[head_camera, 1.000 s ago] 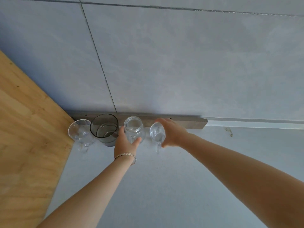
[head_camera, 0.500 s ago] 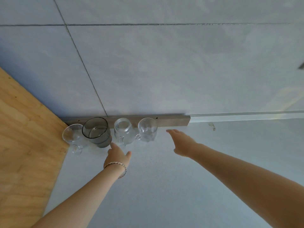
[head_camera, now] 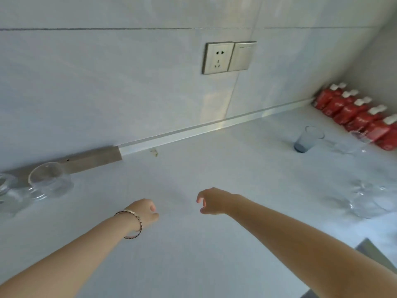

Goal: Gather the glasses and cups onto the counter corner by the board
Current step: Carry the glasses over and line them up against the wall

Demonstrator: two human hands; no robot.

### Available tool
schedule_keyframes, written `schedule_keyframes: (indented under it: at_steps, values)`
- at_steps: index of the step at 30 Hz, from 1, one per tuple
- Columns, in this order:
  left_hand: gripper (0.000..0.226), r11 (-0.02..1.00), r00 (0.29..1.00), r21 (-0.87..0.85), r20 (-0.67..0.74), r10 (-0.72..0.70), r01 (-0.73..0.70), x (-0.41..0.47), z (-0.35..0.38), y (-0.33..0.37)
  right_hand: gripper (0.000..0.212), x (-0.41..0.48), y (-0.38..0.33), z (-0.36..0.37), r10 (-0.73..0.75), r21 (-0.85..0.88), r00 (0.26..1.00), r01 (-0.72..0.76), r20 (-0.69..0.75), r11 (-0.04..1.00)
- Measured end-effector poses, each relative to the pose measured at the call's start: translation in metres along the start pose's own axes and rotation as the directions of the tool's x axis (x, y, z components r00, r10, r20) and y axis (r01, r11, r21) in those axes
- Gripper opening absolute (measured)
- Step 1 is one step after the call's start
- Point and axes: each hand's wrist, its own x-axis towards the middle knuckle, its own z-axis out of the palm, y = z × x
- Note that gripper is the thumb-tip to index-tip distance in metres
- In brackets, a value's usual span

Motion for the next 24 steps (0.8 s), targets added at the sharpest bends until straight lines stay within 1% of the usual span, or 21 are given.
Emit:
schedule_keyframes:
  at_steps: [4, 8, 10, 11, 12, 14, 15, 16, 17, 18, 20, 22, 24]
  values:
    - [0.032, 0.996, 0.997, 0.050, 0.010, 0.074, -0.074, 0.012, 0.036, 0.107, 0.040, -0.042, 0.102, -0.004, 0.085, 0.065, 0.996, -0.084, -0.023, 0.994]
    - [0.029, 0.990, 0.993, 0.069, 0.018, 0.118, -0.119, 0.026, 0.074, 0.208, 0.039, -0.087, 0.213, -0.014, 0.136, 0.109, 0.988, -0.127, -0.076, 0.986]
    - [0.029, 0.987, 0.990, 0.075, 0.024, 0.140, -0.141, 0.031, 0.091, 0.257, 0.038, -0.112, 0.270, -0.022, 0.173, 0.125, 0.977, -0.157, -0.129, 0.980]
    - [0.029, 0.985, 0.988, 0.079, 0.025, 0.152, -0.153, 0.032, 0.099, 0.280, 0.038, -0.124, 0.297, -0.026, 0.200, 0.138, 0.964, -0.177, -0.177, 0.975]
    - [0.029, 0.983, 0.987, 0.085, 0.028, 0.158, -0.160, 0.032, 0.105, 0.301, 0.038, -0.137, 0.325, -0.030, 0.236, 0.154, 0.942, -0.203, -0.239, 0.967]
    - [0.027, 0.981, 0.986, 0.096, 0.042, 0.164, -0.167, 0.036, 0.118, 0.337, 0.040, -0.162, 0.375, -0.037, 0.328, 0.198, 0.869, -0.272, -0.370, 0.942]
    - [0.026, 0.981, 0.985, 0.097, 0.050, 0.164, -0.168, 0.038, 0.124, 0.351, 0.044, -0.173, 0.397, -0.038, 0.385, 0.229, 0.826, -0.315, -0.413, 0.921]
    - [0.025, 0.981, 0.985, 0.097, 0.060, 0.161, -0.166, 0.039, 0.129, 0.363, 0.051, -0.181, 0.418, -0.037, 0.448, 0.265, 0.787, -0.365, -0.424, 0.892]
    - [0.023, 0.981, 0.985, 0.096, 0.067, 0.161, -0.167, 0.041, 0.133, 0.374, 0.061, -0.188, 0.435, -0.034, 0.509, 0.301, 0.760, -0.415, -0.403, 0.859]
    - [0.020, 0.982, 0.985, 0.094, 0.073, 0.159, -0.165, 0.043, 0.138, 0.383, 0.074, -0.192, 0.450, -0.030, 0.560, 0.331, 0.748, -0.460, -0.355, 0.824]
    - [0.016, 0.981, 0.984, 0.097, 0.082, 0.157, -0.165, 0.048, 0.144, 0.398, 0.095, -0.192, 0.469, -0.017, 0.616, 0.383, 0.751, -0.510, -0.237, 0.770]
    - [0.009, 0.980, 0.982, 0.103, 0.092, 0.162, -0.171, 0.051, 0.150, 0.408, 0.103, -0.186, 0.477, -0.004, 0.627, 0.414, 0.756, -0.519, -0.185, 0.748]
    - [0.005, 0.979, 0.981, 0.111, 0.102, 0.162, -0.173, 0.054, 0.153, 0.416, 0.100, -0.177, 0.479, 0.003, 0.635, 0.427, 0.745, -0.515, -0.207, 0.744]
